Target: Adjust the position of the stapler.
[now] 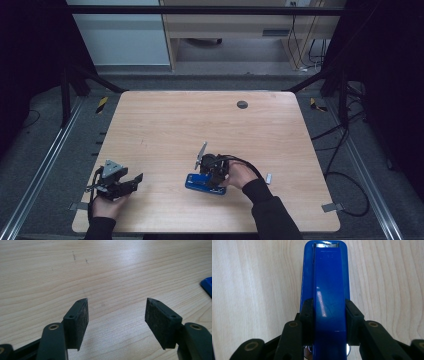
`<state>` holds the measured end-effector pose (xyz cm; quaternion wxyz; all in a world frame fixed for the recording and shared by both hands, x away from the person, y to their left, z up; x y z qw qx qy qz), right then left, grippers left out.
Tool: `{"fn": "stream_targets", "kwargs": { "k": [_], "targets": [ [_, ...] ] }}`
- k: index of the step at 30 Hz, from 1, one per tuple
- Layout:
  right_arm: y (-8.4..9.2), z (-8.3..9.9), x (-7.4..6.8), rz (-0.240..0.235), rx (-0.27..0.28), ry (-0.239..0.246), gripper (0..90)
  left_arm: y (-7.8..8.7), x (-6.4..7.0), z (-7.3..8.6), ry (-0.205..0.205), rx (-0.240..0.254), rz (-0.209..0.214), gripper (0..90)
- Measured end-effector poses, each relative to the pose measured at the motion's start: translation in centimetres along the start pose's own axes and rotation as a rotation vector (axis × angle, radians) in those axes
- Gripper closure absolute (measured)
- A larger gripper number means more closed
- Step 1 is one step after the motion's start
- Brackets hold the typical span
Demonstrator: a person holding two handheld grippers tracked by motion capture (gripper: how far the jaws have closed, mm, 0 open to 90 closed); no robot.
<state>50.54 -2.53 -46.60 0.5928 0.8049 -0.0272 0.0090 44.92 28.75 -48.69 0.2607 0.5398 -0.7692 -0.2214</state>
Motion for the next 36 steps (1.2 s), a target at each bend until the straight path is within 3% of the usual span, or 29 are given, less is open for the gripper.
{"fn": "stream_targets", "kwargs": {
  "k": [5,14,17,24,28,36],
  "targets": [
    [0.6,0.7,-0.2,-0.010,0.009,0.015,65.9,-0.1,0.0,0.0,-0.003,-0.003,-0.002,35.4],
    [1.2,2.0,-1.5,-0.036,0.013,0.087,66.0,-0.1,0.1,0.0,-0.004,-0.005,-0.005,35.5],
    [1.2,2.1,-1.9,-0.055,0.049,0.123,66.0,-0.1,0.1,0.0,-0.004,-0.007,-0.004,35.5],
    [0.7,2.4,-2.2,-0.063,0.074,0.130,66.0,-0.1,0.1,0.1,-0.006,-0.009,-0.005,35.5],
    [0.5,3.0,-2.3,-0.055,0.093,0.160,65.9,-0.2,0.2,0.1,-0.007,-0.013,-0.003,35.4],
    [0.3,3.1,-2.3,-0.062,0.102,0.138,63.5,-0.2,0.2,0.1,-0.006,-0.013,-0.002,35.4]
  ]
}}
Point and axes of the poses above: each handheld gripper's, and its own axes: y roughly backward along the jaws, z roughly out of its underside, x roughly to its right, the point moved 2 cm from there along -y, roughly forward along the jaws, and after that the axes turned 10 degrees about y, right-handed, at the moved point
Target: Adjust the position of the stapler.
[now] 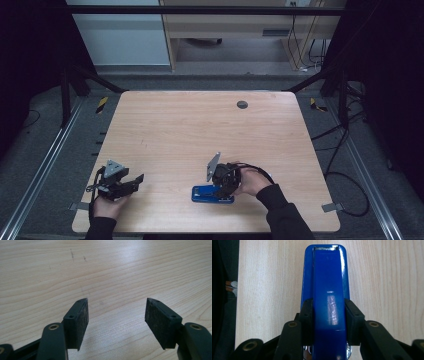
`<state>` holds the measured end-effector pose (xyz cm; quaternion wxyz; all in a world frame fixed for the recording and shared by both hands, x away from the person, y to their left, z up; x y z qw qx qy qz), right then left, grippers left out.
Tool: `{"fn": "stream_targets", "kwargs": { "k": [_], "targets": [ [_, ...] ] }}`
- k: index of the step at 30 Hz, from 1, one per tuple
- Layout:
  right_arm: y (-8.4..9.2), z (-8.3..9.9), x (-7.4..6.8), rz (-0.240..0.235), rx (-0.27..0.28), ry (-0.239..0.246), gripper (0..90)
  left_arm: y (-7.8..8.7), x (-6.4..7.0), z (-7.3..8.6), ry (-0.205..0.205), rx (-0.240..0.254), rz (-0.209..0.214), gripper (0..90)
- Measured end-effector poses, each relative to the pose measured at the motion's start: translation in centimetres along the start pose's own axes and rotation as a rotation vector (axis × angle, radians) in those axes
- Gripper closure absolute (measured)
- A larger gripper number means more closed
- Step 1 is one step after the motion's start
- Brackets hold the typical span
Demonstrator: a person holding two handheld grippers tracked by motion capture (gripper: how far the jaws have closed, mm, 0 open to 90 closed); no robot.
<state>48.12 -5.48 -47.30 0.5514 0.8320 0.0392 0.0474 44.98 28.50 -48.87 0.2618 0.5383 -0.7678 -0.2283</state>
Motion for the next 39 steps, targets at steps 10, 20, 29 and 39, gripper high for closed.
{"fn": "stream_targets", "kwargs": {
  "k": [10,20,29,39],
  "targets": [
    [1.5,0.7,-0.8,0.102,0.152,-0.104,43.7,0.0,0.3,-0.1,-0.002,-0.002,0.009,35.0],
    [4.6,1.6,-2.2,0.296,0.330,-0.163,39.5,0.1,1.3,-0.4,-0.016,-0.007,0.054,37.7],
    [7.2,4.8,-3.2,0.510,0.454,-0.329,44.5,0.4,4.1,-1.5,-0.066,0.002,0.117,39.9],
    [7.3,7.5,-5.0,0.534,0.514,-0.381,67.3,0.9,7.7,-3.3,-0.121,0.036,0.209,43.2]
  ]
}}
Point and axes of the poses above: each handheld gripper's, and its own axes: y roughly backward along the jaws, z roughly out of its underside, x roughly to its right, the point moved 2 cm from there along -y, roughly forward along the jaws, and after that the axes turned 10 degrees about y, right-handed, at the moved point
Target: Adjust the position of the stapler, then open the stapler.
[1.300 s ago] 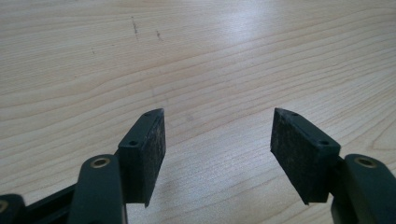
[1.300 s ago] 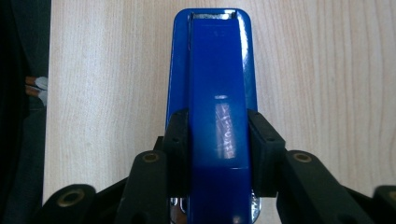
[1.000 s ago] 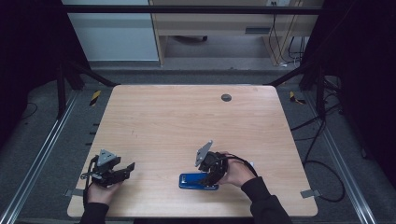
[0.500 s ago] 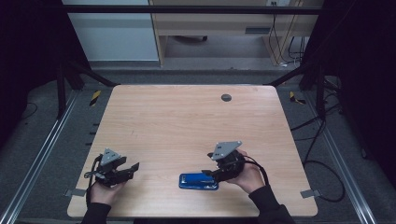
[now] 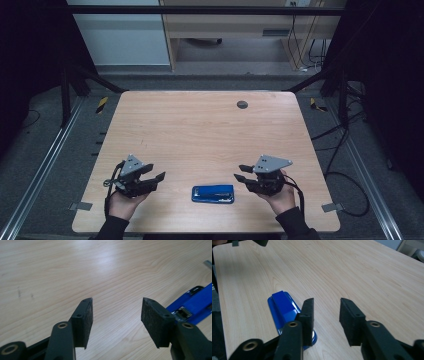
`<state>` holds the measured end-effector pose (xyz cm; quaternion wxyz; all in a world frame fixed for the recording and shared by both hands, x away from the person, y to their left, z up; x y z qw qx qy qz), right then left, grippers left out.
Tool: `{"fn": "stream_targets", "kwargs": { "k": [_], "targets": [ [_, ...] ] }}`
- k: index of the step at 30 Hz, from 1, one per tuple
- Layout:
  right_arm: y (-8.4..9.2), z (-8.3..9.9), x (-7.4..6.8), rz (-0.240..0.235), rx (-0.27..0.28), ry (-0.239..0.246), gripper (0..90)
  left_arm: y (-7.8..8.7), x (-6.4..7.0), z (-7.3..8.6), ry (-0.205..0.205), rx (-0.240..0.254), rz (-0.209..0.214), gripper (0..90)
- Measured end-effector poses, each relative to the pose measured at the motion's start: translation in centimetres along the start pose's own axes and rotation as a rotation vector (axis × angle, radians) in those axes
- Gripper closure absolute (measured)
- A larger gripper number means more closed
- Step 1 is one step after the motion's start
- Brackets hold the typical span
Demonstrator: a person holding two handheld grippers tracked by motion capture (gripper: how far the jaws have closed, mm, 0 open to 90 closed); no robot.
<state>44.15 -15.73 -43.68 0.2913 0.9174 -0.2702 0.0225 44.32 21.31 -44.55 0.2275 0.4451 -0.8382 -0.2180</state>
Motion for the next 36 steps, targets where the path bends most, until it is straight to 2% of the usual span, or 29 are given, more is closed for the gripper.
{"fn": "stream_targets", "kwargs": {
  "k": [4,7,9,12,13,14,15,18,20,28,33,36],
  "targets": [
    [0.7,1.1,-0.2,0.011,0.004,-0.021,73.4,-0.6,1.6,-0.9,-0.032,0.000,0.031,43.4],
    [1.0,2.2,-0.6,0.011,0.007,-0.052,78.4,-1.3,3.3,-1.9,-0.090,-0.009,0.060,43.4],
    [1.0,2.5,-0.7,0.016,0.007,-0.056,79.1,-1.5,3.7,-2.2,-0.104,-0.013,0.068,43.4],
    [1.1,3.4,-1.1,0.021,0.004,-0.068,84.1,-2.0,4.8,-2.8,-0.150,-0.028,0.089,43.4],
    [1.1,3.5,-1.2,0.019,0.001,-0.069,85.3,-2.3,5.5,-3.1,-0.178,-0.036,0.105,43.3],
    [1.1,3.7,-1.3,0.016,-0.001,-0.074,86.9,-2.3,5.5,-3.1,-0.178,-0.036,0.105,43.2],
    [1.1,3.9,-1.3,0.014,-0.006,-0.079,88.4,-2.6,6.1,-3.4,-0.205,-0.051,0.114,43.2],
    [1.0,4.3,-1.5,0.008,-0.014,-0.090,90.0,-2.8,6.6,-3.6,-0.229,-0.063,0.123,43.1],
    [0.8,4.7,-1.7,0.009,-0.033,-0.094,90.0,-3.1,7.1,-3.8,-0.244,-0.075,0.147,43.1],
    [0.5,4.9,-2.0,-0.001,-0.020,-0.110,90.0,-4.2,8.3,-4.2,-0.291,-0.142,0.215,42.3],
    [0.3,4.8,-2.4,-0.006,-0.010,-0.104,90.0,-4.7,8.9,-4.2,-0.316,-0.173,0.221,42.2],
    [0.2,4.8,-2.6,-0.014,-0.014,-0.101,90.0,-4.9,9.4,-4.2,-0.336,-0.190,0.241,42.3]
  ]
}}
Point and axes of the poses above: each handheld gripper's, and its own axes: y roughly backward along the jaws, z roughly out of its underside, x roughly to its right, the point moved 2 cm from there along -y, roughly forward along the jaws, and after that the axes turned 10 degrees about y, right-handed, at the moved point
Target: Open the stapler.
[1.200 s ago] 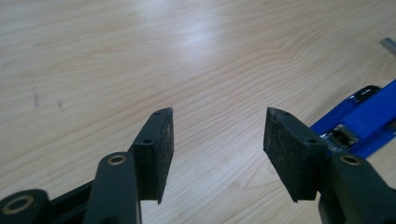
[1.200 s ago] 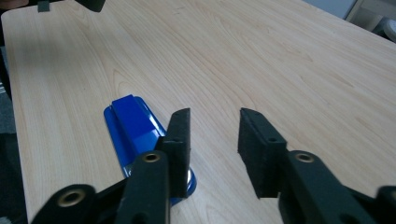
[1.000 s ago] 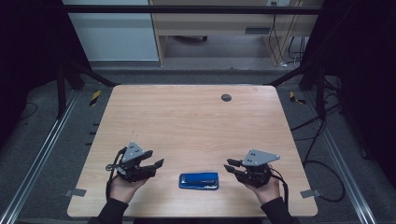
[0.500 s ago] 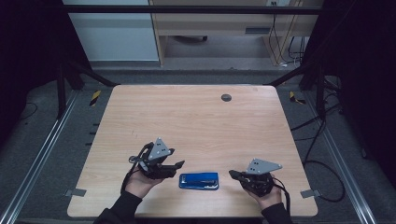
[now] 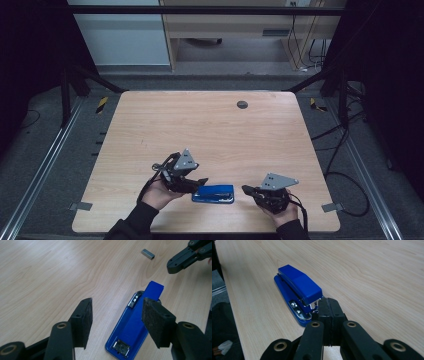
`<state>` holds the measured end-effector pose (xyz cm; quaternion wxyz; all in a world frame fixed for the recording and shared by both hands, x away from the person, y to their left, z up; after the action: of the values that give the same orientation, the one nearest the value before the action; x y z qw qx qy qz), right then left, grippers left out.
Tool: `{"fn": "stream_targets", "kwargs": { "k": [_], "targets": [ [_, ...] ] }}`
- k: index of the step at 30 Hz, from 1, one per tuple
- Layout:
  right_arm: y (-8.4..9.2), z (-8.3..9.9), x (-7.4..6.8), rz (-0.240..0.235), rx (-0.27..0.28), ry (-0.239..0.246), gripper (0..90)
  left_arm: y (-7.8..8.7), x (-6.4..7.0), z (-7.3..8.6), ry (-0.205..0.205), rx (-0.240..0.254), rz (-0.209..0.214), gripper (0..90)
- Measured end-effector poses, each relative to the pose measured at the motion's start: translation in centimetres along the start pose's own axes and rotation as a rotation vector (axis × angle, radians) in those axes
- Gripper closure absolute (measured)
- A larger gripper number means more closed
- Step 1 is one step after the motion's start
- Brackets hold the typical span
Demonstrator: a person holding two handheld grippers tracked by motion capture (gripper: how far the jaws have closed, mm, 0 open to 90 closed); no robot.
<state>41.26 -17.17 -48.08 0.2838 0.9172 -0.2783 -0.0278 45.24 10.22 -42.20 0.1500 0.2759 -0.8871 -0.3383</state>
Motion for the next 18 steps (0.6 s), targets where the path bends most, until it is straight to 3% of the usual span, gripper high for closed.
{"fn": "stream_targets", "kwargs": {
  "k": [5,7,18],
  "targets": [
    [0.0,-0.2,-0.5,-0.021,0.011,0.003,90.0,-0.6,0.8,-0.4,-0.046,-0.035,0.017,42.7],
    [-0.2,-0.2,-0.7,-0.030,0.012,0.010,90.0,-1.0,1.3,-0.9,-0.086,-0.062,0.036,43.6],
    [-1.2,0.0,-1.4,-0.053,0.001,0.011,90.0,-2.8,2.3,-2.2,-0.154,-0.146,0.084,45.5]
  ]
}}
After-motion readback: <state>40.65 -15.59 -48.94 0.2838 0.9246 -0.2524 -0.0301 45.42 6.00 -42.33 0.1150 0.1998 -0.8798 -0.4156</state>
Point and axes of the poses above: each handheld gripper's, and its own axes: y roughly backward along the jaws, z roughly out of its underside, x roughly to its right, the point moved 2 cm from there along -y, roughly forward along the jaws, and after that the axes turned 10 degrees about y, right-handed, at the moved point
